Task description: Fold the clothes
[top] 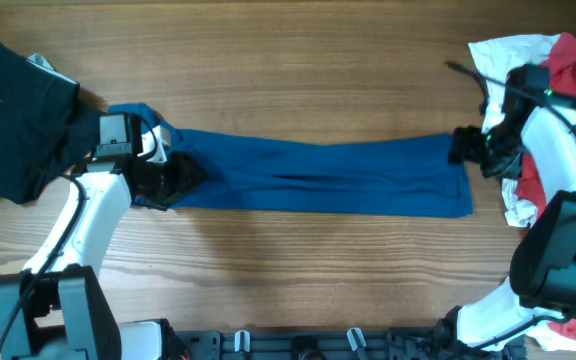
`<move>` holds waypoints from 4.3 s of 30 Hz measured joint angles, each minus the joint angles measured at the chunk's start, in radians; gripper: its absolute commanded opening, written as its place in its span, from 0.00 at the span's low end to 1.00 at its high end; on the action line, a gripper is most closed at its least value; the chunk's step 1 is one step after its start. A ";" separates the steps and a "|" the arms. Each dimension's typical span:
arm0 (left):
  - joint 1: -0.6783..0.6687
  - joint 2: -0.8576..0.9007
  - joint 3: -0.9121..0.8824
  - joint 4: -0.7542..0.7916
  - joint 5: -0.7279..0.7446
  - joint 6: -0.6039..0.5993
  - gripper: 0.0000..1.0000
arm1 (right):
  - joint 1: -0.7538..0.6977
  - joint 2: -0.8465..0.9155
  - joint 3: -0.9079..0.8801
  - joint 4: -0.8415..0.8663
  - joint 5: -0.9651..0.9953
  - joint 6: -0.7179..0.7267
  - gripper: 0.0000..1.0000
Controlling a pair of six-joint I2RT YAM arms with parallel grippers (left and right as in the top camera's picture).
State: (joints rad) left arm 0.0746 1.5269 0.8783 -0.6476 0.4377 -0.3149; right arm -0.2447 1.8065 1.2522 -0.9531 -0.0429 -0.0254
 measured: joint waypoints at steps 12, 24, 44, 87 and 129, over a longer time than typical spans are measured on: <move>-0.029 0.000 0.000 -0.008 0.006 0.000 0.58 | 0.013 0.003 -0.180 0.156 -0.130 -0.086 0.86; -0.029 0.000 0.000 -0.026 0.006 0.000 0.60 | 0.026 -0.012 -0.219 0.206 -0.132 -0.095 0.51; -0.029 -0.044 0.000 -0.060 0.093 0.004 0.50 | -0.021 -0.029 -0.053 -0.007 0.201 0.137 0.04; -0.029 -0.082 0.000 -0.090 0.092 0.004 0.54 | 0.674 0.029 0.048 0.034 -0.320 0.100 0.44; -0.029 -0.082 0.000 -0.101 0.042 0.004 0.64 | 0.682 0.022 -0.117 0.317 -0.449 0.247 0.40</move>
State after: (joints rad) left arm 0.0456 1.4448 0.8783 -0.7486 0.4801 -0.3107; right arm 0.4377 1.8282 1.1355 -0.6365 -0.4915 0.2214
